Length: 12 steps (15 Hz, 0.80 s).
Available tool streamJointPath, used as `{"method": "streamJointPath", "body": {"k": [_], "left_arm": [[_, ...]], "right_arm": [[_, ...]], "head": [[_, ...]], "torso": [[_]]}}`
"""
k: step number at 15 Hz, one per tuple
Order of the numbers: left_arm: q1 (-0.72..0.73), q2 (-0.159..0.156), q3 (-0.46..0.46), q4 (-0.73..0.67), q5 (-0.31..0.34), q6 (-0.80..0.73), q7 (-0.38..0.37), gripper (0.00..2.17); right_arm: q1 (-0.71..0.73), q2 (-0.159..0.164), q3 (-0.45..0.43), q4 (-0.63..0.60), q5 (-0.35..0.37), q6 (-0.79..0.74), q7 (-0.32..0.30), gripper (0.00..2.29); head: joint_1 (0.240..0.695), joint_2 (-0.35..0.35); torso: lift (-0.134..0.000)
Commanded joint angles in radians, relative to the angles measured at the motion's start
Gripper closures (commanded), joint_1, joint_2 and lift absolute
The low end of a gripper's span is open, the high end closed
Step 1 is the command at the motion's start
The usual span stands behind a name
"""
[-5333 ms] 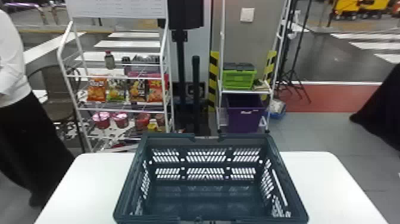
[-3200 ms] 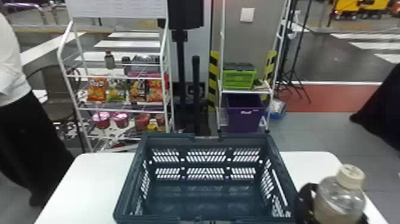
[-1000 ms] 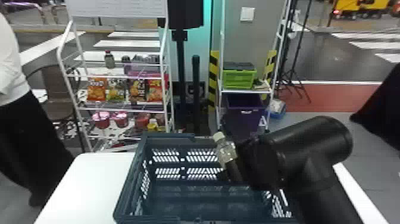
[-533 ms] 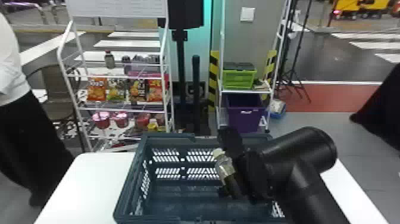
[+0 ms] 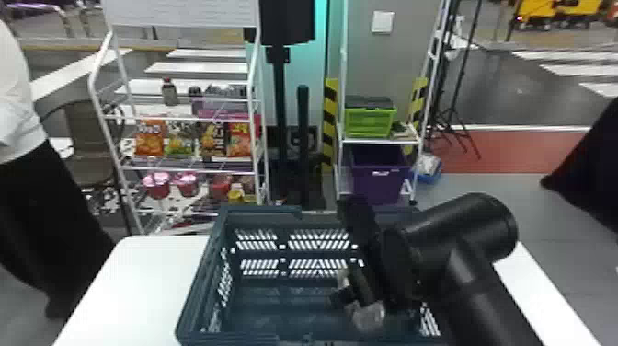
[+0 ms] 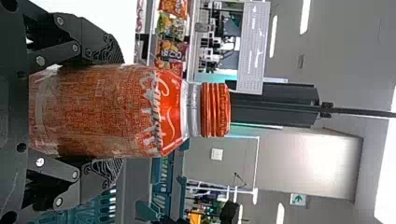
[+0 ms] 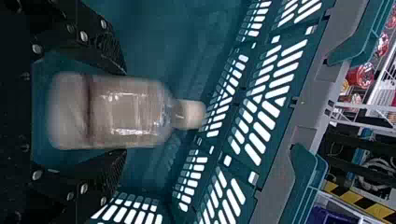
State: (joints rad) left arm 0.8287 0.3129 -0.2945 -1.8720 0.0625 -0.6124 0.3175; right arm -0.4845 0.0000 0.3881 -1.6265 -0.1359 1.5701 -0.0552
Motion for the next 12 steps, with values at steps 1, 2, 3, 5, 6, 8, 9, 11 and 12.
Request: {"method": "streamJointPath", "body": {"k": [1, 2, 3, 5, 6, 8, 9, 11, 12], "left_arm": [[0.0, 0.0, 0.0, 0.001, -0.001, -0.002, 0.0, 2.14], [0.0, 0.0, 0.0, 0.002, 0.0, -0.002, 0.0, 2.14], [0.0, 0.0, 0.0, 0.001, -0.001, -0.002, 0.0, 2.14], [0.0, 0.0, 0.0, -0.001, -0.001, -0.002, 0.0, 2.14], [0.0, 0.0, 0.002, -0.001, 0.0, -0.002, 0.002, 2.14], [0.0, 0.0, 0.005, -0.004, 0.0, -0.002, 0.0, 2.14], [0.0, 0.0, 0.008, -0.006, 0.002, 0.001, 0.0, 2.14], [0.0, 0.0, 0.012, -0.009, 0.003, 0.001, 0.0, 2.14], [0.0, 0.0, 0.015, -0.009, 0.008, 0.001, -0.001, 2.14]], "right_arm": [[0.0, 0.001, -0.005, -0.004, -0.002, 0.002, 0.0, 0.02], [0.001, 0.001, -0.005, -0.013, -0.002, 0.002, 0.002, 0.03], [0.006, 0.001, -0.006, -0.042, -0.007, 0.002, 0.003, 0.03], [0.029, 0.001, -0.005, -0.13, -0.019, 0.002, 0.003, 0.03], [0.049, 0.001, -0.003, -0.184, -0.014, 0.002, 0.006, 0.03], [0.095, 0.001, -0.003, -0.291, -0.016, 0.002, 0.014, 0.03], [0.132, 0.001, -0.008, -0.354, -0.016, 0.002, 0.015, 0.03], [0.224, 0.0, -0.014, -0.493, 0.004, 0.002, 0.015, 0.03], [0.29, -0.035, -0.026, -0.558, 0.004, 0.002, 0.017, 0.03]], "head": [[0.499, 0.0], [0.499, 0.0], [0.499, 0.0], [0.499, 0.0], [0.499, 0.0], [0.499, 0.0], [0.499, 0.0], [0.499, 0.0], [0.499, 0.0]], "torso": [[0.0], [0.0], [0.0], [0.0], [0.0], [0.0], [0.0], [0.0], [0.0]]}}
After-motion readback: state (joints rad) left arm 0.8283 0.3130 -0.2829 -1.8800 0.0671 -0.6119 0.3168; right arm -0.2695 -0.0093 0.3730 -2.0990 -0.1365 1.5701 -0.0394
